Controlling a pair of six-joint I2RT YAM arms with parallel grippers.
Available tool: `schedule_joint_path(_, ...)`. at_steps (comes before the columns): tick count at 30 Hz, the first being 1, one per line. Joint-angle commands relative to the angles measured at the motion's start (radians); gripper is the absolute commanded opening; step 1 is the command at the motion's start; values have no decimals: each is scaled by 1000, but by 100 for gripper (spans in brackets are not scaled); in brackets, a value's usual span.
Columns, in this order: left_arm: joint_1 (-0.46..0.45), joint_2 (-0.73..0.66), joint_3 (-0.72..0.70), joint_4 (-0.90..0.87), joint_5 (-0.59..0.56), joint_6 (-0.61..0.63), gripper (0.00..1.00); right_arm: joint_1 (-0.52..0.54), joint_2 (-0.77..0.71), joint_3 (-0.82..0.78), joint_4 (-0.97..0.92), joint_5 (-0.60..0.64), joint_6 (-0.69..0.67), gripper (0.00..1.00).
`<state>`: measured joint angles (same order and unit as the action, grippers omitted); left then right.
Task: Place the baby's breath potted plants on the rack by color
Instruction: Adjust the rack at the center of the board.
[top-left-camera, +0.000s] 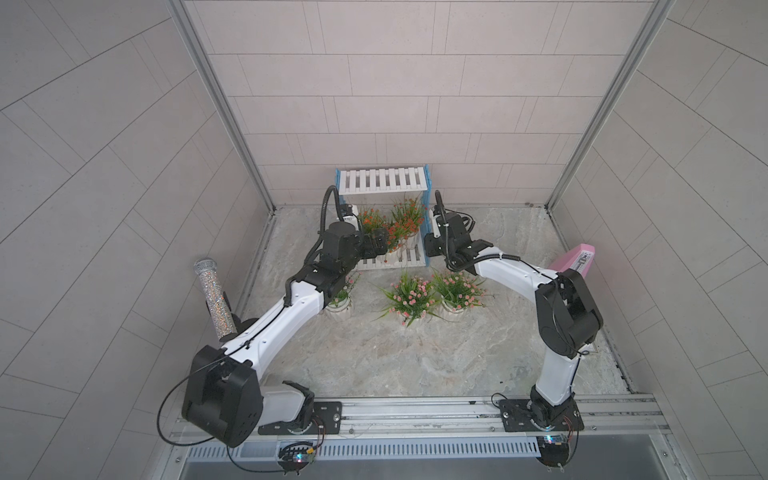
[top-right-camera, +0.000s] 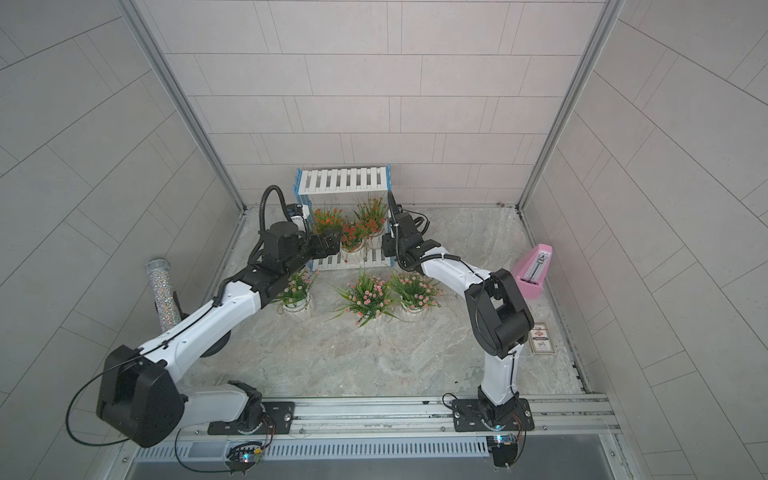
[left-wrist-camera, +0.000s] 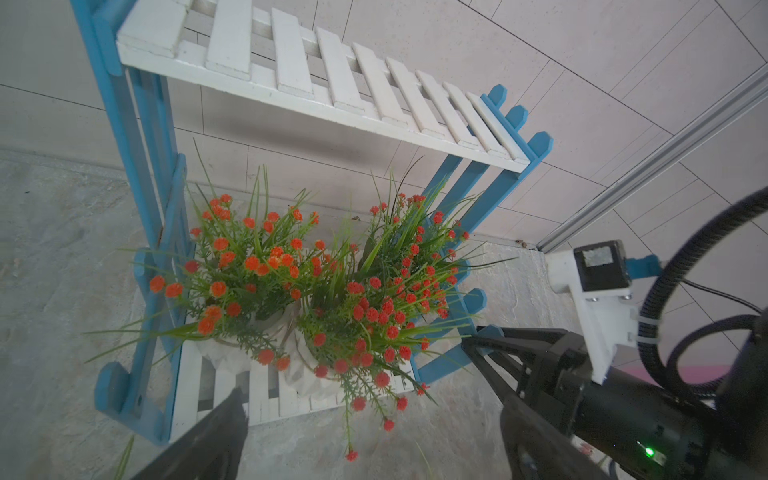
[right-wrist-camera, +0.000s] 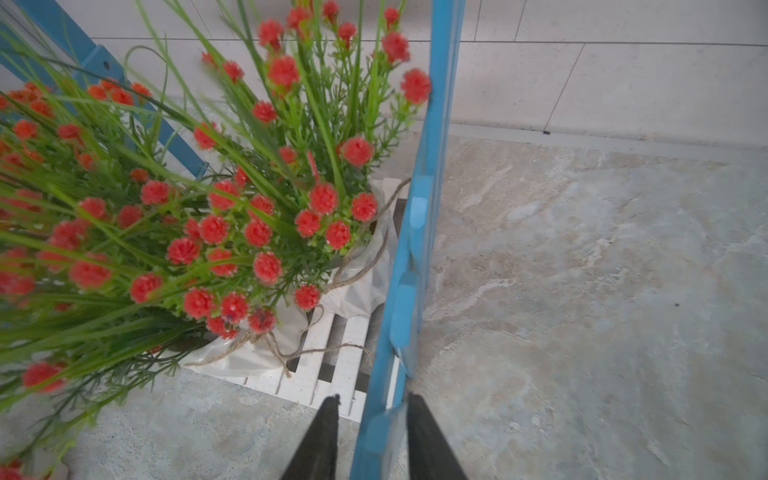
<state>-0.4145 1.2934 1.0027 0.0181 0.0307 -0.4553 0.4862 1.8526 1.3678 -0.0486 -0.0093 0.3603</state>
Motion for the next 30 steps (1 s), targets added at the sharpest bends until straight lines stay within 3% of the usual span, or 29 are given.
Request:
schedule_joint_path(1,0,-49,-10,-90,3,-13,98,-4,1,8,24,31,-12,20)
schedule_joint_path(4,0,-78,-10,-127,-2,3,98,-20,-23,-27,25,45,-9,14)
schedule_joint_path(22,4,-126,16,-261,-9,36,99,-105,-191,-219,26,62,27,13)
schedule_joint_path(23,5,-125,19,-266,-17,37,99,-104,-200,-228,26,66,33,16)
schedule_joint_path(25,7,-126,32,-283,-24,41,99,-104,-233,-243,23,66,31,50)
schedule_joint_path(27,17,-124,64,-311,-15,46,99,-99,-314,-282,55,86,16,73)
schedule_joint_path(30,60,-104,133,-376,23,46,99,-84,-442,-315,72,77,-27,84)
